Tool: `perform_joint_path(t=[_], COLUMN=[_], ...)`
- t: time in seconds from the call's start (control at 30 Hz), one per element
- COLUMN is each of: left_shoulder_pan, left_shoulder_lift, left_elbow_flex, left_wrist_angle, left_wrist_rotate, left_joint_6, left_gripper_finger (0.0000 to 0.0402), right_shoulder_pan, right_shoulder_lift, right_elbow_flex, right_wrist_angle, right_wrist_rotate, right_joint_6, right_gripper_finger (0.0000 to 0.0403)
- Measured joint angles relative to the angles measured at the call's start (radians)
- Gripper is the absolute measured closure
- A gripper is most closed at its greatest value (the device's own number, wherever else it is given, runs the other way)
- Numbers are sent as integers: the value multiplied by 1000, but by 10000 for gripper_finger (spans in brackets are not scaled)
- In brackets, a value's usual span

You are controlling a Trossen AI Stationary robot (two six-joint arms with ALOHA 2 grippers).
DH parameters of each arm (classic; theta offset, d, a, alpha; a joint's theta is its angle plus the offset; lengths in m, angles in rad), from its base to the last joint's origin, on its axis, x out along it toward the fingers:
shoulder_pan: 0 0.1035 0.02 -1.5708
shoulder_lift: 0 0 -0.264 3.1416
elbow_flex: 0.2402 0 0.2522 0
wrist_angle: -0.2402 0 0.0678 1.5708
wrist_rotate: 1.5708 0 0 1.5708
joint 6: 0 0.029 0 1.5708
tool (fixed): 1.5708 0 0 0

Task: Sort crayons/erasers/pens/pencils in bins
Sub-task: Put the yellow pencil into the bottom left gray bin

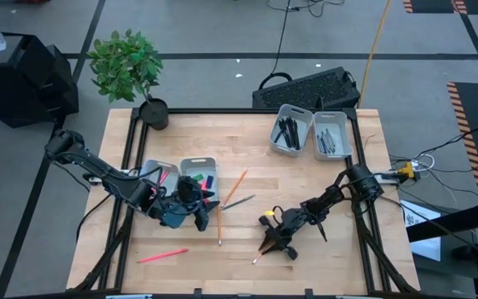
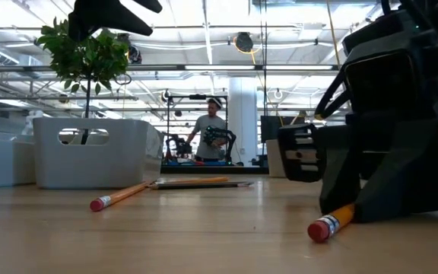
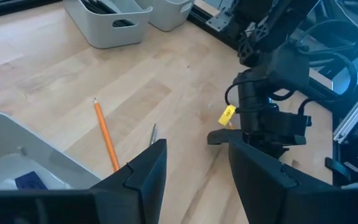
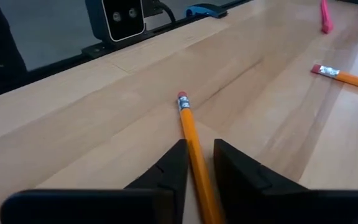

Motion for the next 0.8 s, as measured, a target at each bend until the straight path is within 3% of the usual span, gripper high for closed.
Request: perform_joint_path(t=[0.3,0.43,0.8], left_shoulder_pan=[-1,-7,-8], left_shoulder_lift=[0,0,0], left_elbow_flex=[0,0,0], left_wrist_angle=[-3,-1,4], left_wrist_rotate=[47,52,51], left_joint_6=[7,20,33], left_gripper_finger=[227,227,227], right_shoulder_pan=[0,-1,-7], right_shoulder_lift=[-77,-135,-130], right_elbow_flex=[0,14,78], right_wrist_angle=[-30,-112,-185], right_wrist_rotate=[-9,-73,-108], right_joint_6=[3,-10,-53], right_gripper_finger=[275,279,288])
